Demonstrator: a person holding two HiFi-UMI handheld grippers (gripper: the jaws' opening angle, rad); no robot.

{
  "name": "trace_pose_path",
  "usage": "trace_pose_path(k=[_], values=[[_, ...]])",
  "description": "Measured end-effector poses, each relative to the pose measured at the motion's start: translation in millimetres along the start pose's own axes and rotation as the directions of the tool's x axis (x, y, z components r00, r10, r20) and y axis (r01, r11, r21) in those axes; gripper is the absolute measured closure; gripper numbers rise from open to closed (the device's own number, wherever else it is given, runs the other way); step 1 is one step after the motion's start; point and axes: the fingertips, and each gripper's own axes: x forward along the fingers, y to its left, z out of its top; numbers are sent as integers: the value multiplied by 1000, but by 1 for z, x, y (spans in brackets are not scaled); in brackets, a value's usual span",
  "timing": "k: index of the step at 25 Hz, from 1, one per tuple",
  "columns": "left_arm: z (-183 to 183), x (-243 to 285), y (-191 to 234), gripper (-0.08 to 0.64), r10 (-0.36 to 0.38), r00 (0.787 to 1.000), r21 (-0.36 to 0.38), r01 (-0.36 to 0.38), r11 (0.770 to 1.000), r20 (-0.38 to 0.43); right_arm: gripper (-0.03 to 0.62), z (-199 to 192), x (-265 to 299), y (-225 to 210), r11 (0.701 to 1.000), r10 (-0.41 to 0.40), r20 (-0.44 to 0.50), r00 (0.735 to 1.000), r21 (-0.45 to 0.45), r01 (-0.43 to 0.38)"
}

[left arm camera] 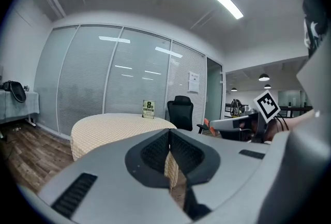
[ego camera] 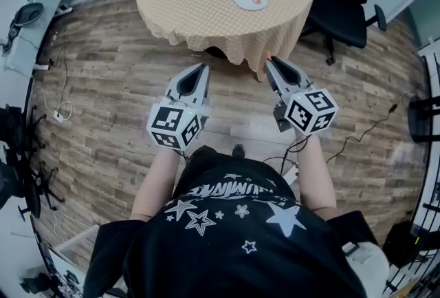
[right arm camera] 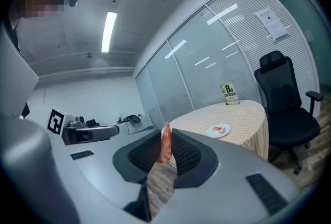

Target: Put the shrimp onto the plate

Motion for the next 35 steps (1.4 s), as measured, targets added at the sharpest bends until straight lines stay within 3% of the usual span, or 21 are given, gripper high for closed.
trace_pose_path(k=[9,18,35], values=[[5,10,12,552,17,1000,7,-17,1000,-3,525,-1,12,-11,1000,10,-20,1000,14,-9],[5,51,39,552,-37,999,-18,37,999,10,525,3,34,-41,997,-77,-32,996,10,78],[18,166,145,552,-153,988,-49,151,987,-25,525,29,160,-101,980,-197,-53,979,30,198]])
